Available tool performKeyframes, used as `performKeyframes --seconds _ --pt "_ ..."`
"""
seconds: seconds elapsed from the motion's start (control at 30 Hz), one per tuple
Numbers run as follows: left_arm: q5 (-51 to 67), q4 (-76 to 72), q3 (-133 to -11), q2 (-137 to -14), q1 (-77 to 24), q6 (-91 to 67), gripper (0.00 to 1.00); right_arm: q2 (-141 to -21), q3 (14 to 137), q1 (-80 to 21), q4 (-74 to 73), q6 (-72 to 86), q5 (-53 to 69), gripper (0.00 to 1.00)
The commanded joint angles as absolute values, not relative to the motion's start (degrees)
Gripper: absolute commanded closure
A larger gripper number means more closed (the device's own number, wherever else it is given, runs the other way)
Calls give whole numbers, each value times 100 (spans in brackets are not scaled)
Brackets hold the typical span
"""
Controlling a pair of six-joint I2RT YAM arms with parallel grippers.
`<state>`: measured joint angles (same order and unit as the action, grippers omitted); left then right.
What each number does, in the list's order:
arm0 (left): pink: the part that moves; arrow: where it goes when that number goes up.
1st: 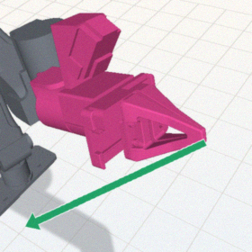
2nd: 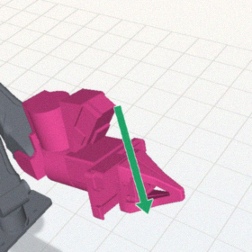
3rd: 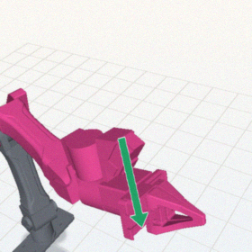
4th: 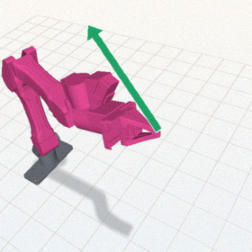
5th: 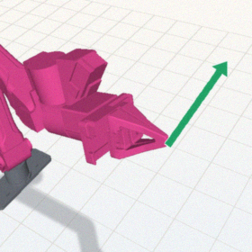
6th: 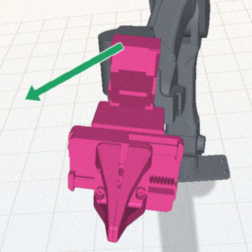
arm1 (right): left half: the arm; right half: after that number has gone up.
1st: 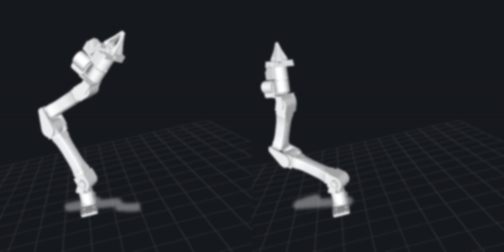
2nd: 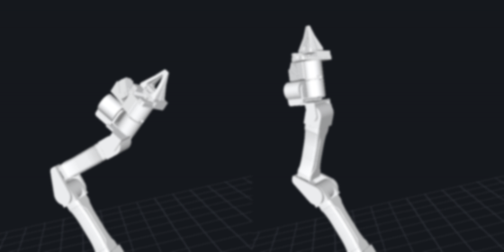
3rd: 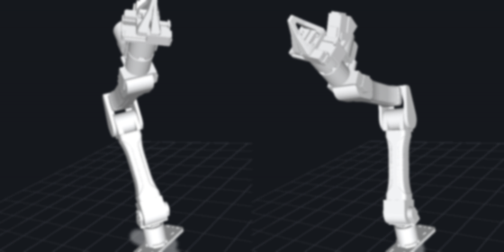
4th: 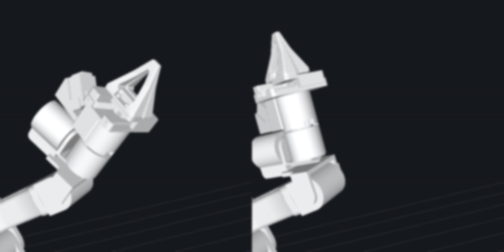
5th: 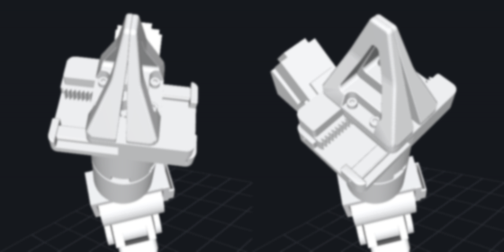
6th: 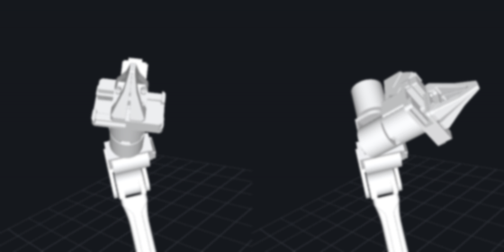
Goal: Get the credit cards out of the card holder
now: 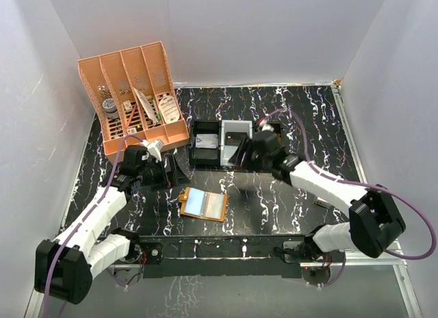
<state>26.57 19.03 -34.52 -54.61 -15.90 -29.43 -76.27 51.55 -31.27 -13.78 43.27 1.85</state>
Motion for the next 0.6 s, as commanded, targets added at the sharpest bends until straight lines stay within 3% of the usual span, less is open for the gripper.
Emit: performKeyframes --seconds 0.0,0.47,0.57 --pt "3338 1815 -3555 -5830 -1573 -2928 13 -7338 4351 -3948 -371 5651 197 50" --pt "2975 2247 -3754 -6639 -2005 -2892 35 -7830 3553 -4670 763 6850 625 61" --pt "3063 2180 -3751 -6690 -2118 -2944 44 -7997 3519 -4717 839 6941 729 62"
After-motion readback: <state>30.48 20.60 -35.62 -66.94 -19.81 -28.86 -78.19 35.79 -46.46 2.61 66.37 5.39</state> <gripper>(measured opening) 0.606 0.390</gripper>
